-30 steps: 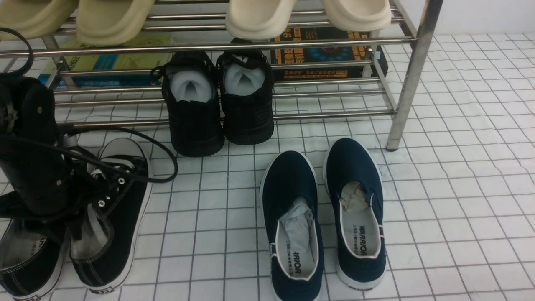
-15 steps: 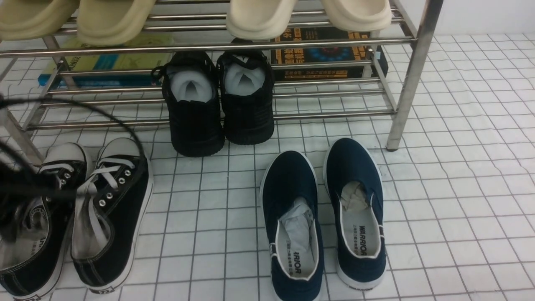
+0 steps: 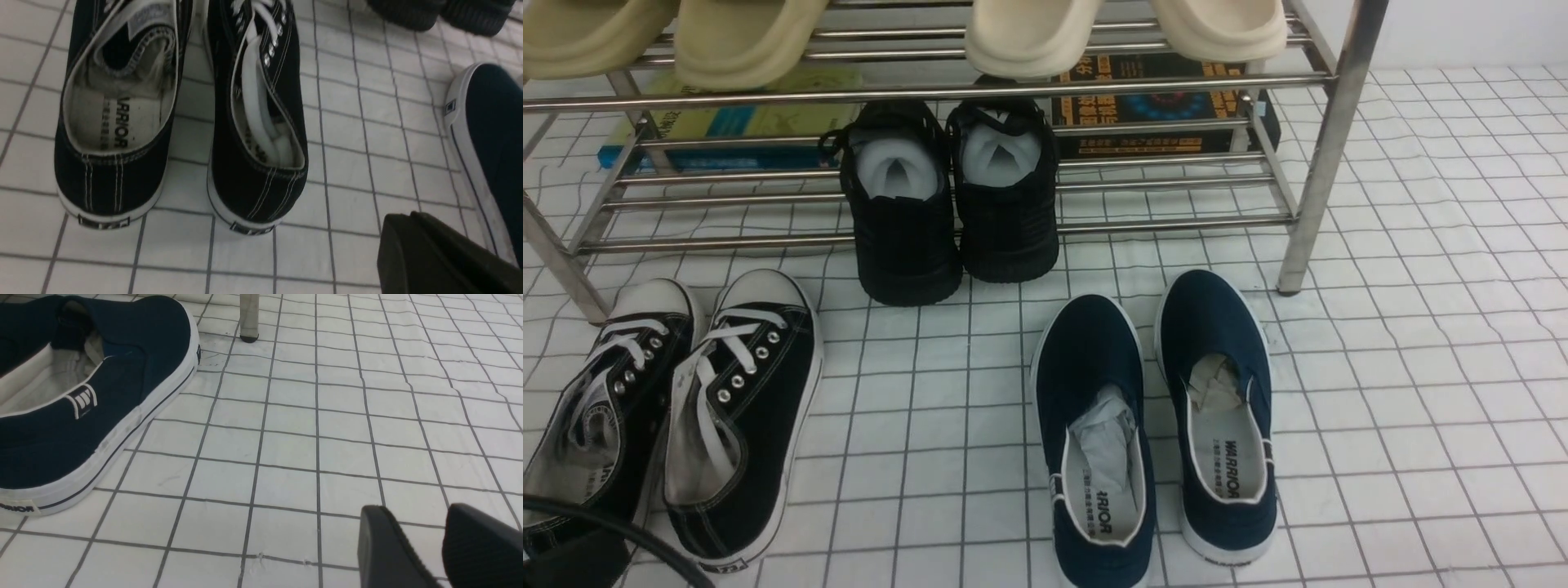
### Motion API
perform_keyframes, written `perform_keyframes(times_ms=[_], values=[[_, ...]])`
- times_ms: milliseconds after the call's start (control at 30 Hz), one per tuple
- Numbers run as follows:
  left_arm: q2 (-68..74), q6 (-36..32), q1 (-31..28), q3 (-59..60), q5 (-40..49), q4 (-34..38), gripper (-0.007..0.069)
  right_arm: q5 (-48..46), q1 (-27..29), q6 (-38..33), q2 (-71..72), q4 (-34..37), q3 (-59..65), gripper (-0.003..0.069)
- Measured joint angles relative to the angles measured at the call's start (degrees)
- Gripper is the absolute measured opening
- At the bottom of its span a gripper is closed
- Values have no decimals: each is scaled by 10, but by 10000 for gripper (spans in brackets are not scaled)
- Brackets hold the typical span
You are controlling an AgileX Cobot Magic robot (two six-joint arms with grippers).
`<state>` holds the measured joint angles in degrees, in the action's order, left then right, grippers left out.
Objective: Take the shoes off the shelf with your hand from the white checkered tablecloth.
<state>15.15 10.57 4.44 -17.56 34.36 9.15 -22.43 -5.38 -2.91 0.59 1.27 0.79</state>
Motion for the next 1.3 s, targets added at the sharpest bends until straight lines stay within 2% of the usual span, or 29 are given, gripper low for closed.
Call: perform_keyframes(times_ms=[133, 300, 467, 667, 767, 933, 1300], values=[[-11, -5, 0, 3, -43, 0, 5, 0, 0, 0, 0, 0, 0, 239], [-11, -6, 0, 3, -50, -12, 6, 0, 0, 0, 0, 0, 0, 239], [-12, -6, 0, 4, -51, -96, 11, 0, 0, 0, 0, 0, 0, 239], [-29, 11, -1, 37, -77, -136, 15, 0, 0, 0, 0, 0, 0, 239], [-82, 16, -1, 102, -88, -163, 21, 0, 0, 0, 0, 0, 0, 239], [-145, 18, -1, 183, -96, -172, 27, 0, 0, 0, 0, 0, 0, 239], [-159, 16, -15, 187, -117, -174, 34, 0, 0, 0, 0, 0, 0, 239]])
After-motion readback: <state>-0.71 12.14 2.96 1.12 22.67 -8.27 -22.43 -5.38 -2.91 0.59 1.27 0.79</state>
